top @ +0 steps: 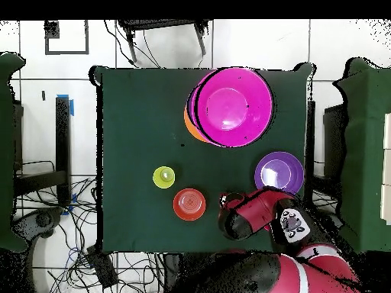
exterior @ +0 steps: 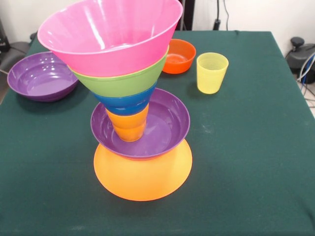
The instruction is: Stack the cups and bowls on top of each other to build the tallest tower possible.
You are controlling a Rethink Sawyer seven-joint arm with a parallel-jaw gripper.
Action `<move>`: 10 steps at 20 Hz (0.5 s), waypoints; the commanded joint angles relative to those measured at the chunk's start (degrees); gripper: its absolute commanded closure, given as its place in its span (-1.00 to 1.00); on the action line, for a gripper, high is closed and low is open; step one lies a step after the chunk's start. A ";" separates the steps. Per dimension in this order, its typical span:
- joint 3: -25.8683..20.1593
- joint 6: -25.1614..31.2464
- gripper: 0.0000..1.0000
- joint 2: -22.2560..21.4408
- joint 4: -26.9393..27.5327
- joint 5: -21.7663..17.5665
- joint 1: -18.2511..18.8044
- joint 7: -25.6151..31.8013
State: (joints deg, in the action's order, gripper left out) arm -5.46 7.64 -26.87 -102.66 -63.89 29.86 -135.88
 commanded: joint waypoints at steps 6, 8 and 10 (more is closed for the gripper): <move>-11.53 2.08 -1.00 8.88 15.70 -5.05 2.12 12.28; -12.65 3.66 -1.00 8.51 15.14 -4.40 3.05 13.98; -13.86 5.35 -1.00 8.12 14.59 -3.70 3.91 15.75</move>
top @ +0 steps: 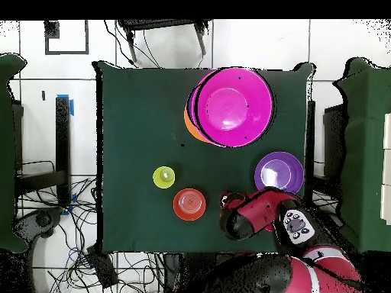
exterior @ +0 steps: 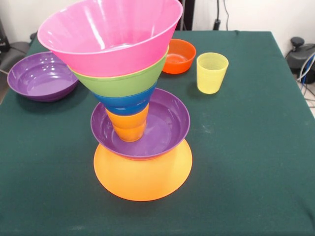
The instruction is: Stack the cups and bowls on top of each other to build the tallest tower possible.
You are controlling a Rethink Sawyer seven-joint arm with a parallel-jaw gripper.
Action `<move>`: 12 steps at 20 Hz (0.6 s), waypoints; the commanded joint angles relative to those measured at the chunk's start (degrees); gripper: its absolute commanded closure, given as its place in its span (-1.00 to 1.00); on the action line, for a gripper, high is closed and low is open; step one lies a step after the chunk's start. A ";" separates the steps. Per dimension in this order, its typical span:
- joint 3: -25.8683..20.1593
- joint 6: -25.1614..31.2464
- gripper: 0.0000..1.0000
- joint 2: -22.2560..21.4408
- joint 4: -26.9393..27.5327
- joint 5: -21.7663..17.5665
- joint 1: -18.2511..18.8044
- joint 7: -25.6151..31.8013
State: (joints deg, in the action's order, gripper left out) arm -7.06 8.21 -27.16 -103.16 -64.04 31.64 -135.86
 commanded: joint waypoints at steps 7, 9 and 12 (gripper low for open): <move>-14.97 8.69 -1.00 7.19 13.62 -2.47 3.73 19.16; -15.73 9.67 -1.00 6.98 13.51 -2.22 4.25 20.03; -16.88 11.17 -1.00 6.85 13.79 -1.87 4.78 21.37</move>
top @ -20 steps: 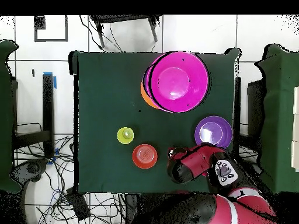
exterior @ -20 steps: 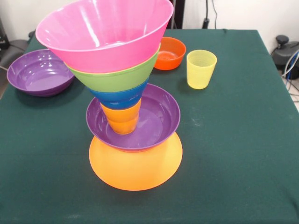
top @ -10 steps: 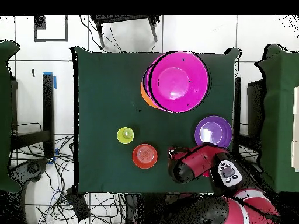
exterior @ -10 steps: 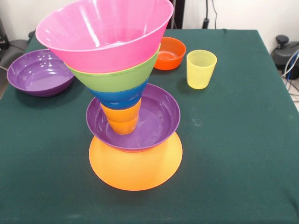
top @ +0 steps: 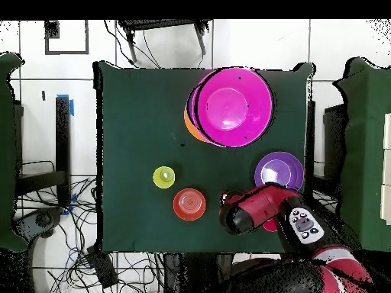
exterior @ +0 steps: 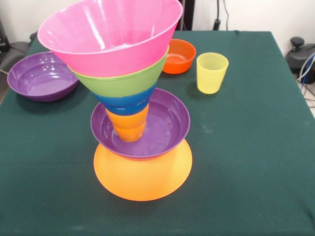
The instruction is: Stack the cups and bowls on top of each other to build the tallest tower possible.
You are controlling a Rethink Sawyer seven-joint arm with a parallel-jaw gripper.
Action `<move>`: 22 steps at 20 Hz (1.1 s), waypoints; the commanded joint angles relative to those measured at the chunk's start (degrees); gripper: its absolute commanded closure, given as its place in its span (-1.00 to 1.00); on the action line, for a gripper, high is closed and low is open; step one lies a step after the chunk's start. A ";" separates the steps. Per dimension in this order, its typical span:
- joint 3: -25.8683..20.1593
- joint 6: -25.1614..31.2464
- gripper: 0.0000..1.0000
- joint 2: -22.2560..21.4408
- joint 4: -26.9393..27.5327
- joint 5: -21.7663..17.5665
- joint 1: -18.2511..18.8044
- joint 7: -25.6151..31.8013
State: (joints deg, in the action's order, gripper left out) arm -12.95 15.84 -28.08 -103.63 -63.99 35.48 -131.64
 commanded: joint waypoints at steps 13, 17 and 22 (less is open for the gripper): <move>-15.53 9.41 -1.00 7.45 14.97 -0.49 3.51 23.25; -16.54 10.96 -1.00 7.27 14.81 0.14 4.36 24.49; -17.63 11.82 -1.00 7.41 14.95 -0.24 5.21 25.79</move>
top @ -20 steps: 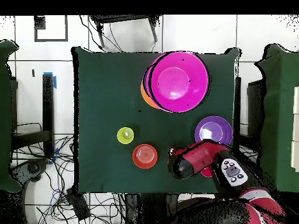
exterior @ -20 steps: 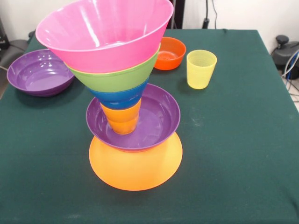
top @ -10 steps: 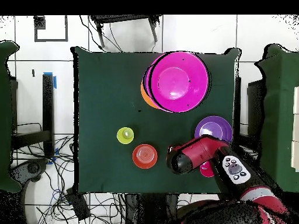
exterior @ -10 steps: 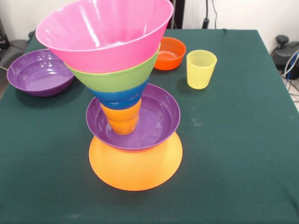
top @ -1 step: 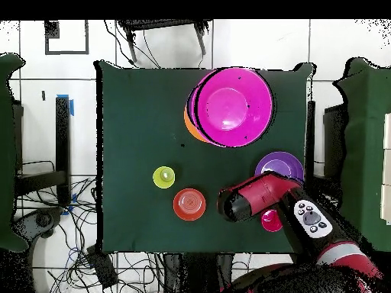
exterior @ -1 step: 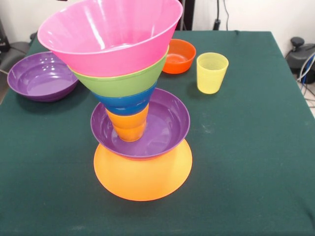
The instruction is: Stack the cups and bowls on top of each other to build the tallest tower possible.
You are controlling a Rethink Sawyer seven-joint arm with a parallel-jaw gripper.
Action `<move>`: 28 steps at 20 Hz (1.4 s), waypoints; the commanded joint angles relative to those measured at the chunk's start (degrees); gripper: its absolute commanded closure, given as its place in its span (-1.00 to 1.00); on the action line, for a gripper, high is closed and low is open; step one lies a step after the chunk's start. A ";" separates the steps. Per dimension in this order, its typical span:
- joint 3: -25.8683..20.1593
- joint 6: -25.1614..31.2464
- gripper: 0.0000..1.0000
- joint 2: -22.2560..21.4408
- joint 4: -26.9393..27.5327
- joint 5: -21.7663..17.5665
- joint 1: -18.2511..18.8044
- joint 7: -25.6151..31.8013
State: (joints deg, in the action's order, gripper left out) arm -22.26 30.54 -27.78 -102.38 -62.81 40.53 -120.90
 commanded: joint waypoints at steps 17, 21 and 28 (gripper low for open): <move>-11.76 -2.43 -1.00 8.11 15.81 -4.44 2.80 18.50; -12.41 -1.32 -1.00 8.41 16.48 -4.01 2.94 19.52; -14.37 0.49 -1.00 9.14 17.31 -3.37 4.04 21.74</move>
State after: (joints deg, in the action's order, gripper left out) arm -29.57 40.90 -26.01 -100.60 -62.48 45.06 -113.77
